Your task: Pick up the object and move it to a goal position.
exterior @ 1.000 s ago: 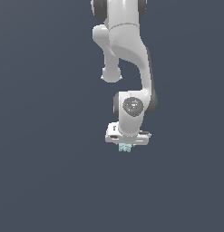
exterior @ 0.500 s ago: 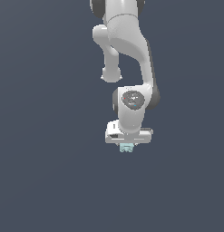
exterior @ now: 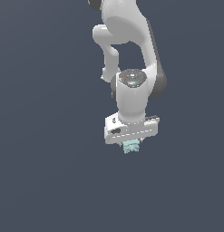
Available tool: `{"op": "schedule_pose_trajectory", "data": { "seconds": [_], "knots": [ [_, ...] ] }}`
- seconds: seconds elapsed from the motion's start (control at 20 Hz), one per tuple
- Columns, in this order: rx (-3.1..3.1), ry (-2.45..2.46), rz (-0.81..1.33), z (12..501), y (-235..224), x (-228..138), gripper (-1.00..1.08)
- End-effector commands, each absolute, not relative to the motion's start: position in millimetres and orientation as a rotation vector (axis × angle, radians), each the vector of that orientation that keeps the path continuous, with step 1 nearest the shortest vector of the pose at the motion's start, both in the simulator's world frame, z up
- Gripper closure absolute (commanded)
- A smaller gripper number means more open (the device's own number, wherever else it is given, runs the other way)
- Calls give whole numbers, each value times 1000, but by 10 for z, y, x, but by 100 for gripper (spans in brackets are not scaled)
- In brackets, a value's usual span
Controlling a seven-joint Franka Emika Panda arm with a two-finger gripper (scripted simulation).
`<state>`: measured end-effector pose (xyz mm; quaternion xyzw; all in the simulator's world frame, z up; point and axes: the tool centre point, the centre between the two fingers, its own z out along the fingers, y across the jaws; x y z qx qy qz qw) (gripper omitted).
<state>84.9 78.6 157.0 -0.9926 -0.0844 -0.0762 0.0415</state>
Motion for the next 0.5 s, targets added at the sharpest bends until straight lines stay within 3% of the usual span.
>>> {"op": "schedule_pose_trajectory", "data": {
  "seconds": [0.0,0.45],
  "knots": [
    [-3011,-337,-279,1813,805,917,108],
    [-2892,-592,-426,2651,872,1083,108]
  ]
}}
